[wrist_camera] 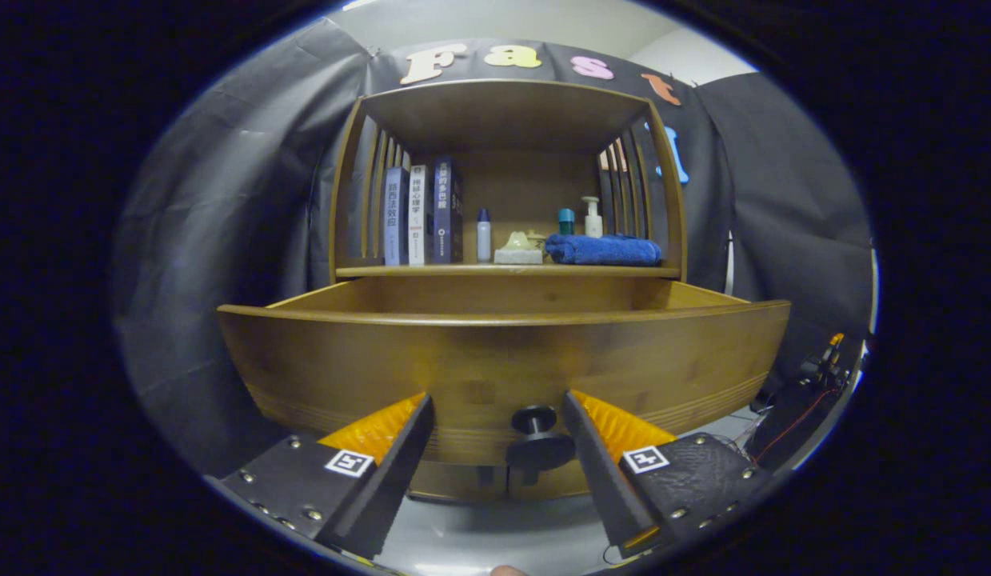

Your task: Pull open the drawer, take out the items inside it, and place them on the countertop above the cabinet.

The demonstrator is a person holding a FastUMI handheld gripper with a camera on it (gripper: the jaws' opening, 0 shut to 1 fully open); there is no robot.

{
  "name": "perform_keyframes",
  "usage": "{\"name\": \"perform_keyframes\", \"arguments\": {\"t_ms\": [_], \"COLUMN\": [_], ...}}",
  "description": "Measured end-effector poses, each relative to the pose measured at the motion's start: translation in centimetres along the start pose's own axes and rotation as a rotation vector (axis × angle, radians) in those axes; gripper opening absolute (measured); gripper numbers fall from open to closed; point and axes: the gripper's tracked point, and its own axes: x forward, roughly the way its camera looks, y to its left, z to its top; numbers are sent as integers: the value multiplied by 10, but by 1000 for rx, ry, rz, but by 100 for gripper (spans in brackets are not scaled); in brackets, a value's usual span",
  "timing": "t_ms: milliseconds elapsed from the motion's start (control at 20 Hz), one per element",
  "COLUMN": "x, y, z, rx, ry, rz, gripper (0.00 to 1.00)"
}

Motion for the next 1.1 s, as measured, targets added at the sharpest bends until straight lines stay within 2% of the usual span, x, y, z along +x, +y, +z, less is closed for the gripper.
{"name": "perform_keyframes", "arguments": {"t_ms": [500,750,1100], "x": [66,100,130], "y": [6,13,13], "z": [22,18,21], "rx": [-3,0,10], "ry": [-100,-91,-95], "rz": [1,-18,-2], "gripper": [99,99,100]}}
